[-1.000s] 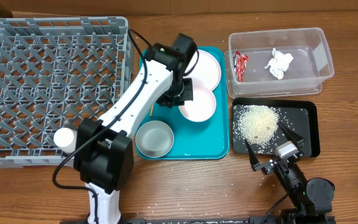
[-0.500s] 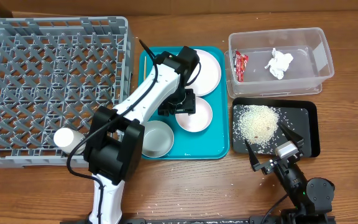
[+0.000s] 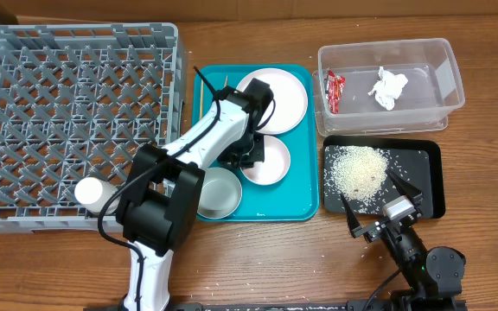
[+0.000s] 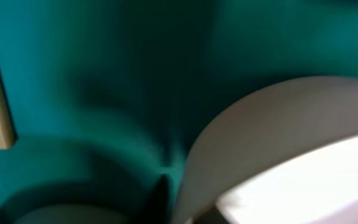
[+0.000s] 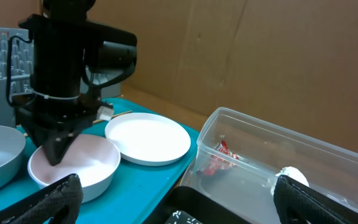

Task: Sort waste into correct bins and load items into the dishwasher
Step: 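Carry the pink bowl with the left gripper into the dish rack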

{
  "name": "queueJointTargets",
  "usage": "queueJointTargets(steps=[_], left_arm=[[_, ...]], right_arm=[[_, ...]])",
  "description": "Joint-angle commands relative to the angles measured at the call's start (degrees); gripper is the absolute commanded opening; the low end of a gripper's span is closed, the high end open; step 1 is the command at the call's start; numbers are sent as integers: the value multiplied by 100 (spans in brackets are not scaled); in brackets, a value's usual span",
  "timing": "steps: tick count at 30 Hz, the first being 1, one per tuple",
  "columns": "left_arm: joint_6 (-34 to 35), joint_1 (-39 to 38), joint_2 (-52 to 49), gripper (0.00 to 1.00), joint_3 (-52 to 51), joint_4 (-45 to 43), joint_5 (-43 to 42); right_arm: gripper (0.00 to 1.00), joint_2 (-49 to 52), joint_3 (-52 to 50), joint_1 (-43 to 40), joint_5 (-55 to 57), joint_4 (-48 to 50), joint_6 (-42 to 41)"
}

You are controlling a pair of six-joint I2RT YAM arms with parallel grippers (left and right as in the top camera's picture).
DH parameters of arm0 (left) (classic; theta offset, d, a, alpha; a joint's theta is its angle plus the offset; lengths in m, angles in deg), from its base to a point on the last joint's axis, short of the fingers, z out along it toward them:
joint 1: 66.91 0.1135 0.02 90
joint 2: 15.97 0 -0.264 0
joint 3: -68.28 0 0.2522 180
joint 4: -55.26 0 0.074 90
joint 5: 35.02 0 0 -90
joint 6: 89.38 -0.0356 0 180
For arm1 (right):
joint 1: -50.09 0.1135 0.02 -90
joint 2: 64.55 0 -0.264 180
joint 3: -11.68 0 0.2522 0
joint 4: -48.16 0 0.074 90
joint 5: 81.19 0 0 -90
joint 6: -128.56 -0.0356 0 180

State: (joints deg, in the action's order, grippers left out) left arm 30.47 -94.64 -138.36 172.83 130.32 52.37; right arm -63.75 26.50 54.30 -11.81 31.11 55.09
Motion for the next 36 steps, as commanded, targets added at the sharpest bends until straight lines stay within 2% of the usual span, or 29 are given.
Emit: queueJointTargets(steps=[1, 5, 7, 10, 17, 19, 23, 29, 36], left_arm=[[-7, 170, 74, 4, 103, 48, -181], [-7, 306, 284, 4, 605, 590, -44], [2, 378, 527, 4, 1088, 1167, 511], [188, 468, 841, 4, 1576, 1818, 1749], [1154, 787, 1394, 4, 1792, 2846, 5807], [1346, 933, 1392, 4, 1735, 2977, 6422], [1519, 1292, 1362, 4, 1534, 2728, 7064], [1491, 1681, 1078, 4, 1381, 2243, 7458], [997, 1709, 219, 4, 1381, 1707, 7781]], right_arm=[[100, -42, -59, 26, -4, 15, -22], [100, -42, -59, 26, -4, 15, -20], [100, -42, -59, 26, -4, 15, -22], [100, -42, -59, 26, -4, 15, -22], [100, -42, -59, 26, -4, 15, -22], [100, -42, -59, 26, -4, 15, -20], [100, -42, -59, 26, -4, 15, -22], [100, -42, -59, 26, -4, 15, -22], [100, -42, -59, 26, -4, 15, -20]])
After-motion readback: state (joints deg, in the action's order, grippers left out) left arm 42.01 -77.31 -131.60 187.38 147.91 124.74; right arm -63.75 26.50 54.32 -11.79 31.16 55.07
